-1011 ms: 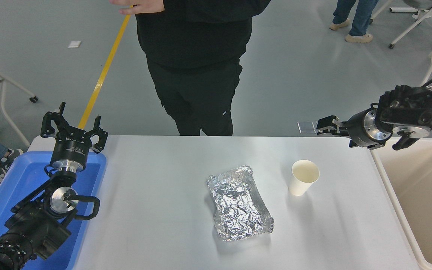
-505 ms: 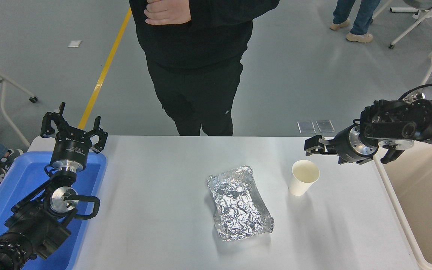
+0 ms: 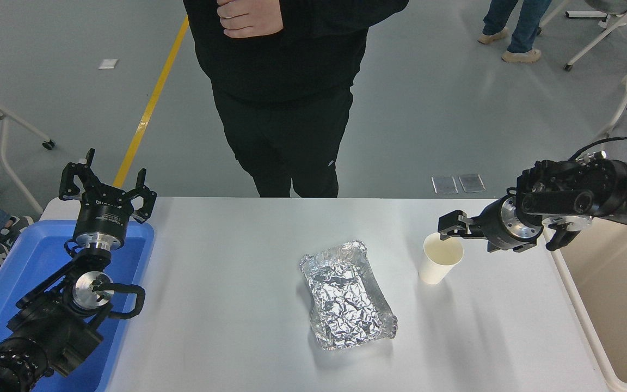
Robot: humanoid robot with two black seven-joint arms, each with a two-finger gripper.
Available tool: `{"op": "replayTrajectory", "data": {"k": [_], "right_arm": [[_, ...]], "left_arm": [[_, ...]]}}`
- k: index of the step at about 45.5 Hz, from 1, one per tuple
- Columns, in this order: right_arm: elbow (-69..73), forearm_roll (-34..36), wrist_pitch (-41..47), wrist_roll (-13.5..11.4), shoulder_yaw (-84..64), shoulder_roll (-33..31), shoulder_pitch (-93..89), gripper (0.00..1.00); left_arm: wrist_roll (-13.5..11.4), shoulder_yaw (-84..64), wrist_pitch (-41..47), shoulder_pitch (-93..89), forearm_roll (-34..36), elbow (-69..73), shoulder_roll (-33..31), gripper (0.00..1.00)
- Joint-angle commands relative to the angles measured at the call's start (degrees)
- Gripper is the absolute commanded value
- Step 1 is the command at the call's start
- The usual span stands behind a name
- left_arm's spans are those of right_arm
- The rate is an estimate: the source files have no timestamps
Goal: Pick up paper cup place in dustbin
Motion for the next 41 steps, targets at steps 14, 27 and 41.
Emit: {"op": "replayTrajectory", "data": {"k": [14,27,41], "right_arm": [[0.07,0.08,-0.02,0.0,0.4,0.08,0.09,1.0],[-0.02,0.26,-0.11,0.0,2.24,-0.62,0.18,1.0],[-2.12,0.34,-3.27,0.0,16.3,-7.56,-5.97,1.0]], "left_arm": [[0.0,-0.03,0.0,-0.05,0.0,0.0,-0.03,0.99],[0.0,0.06,0.0,0.04,0.0,0.0,0.06,0.99],[0.0,0.06,0.0,-0.05,0.0,0.0,-0.03,0.99]]}}
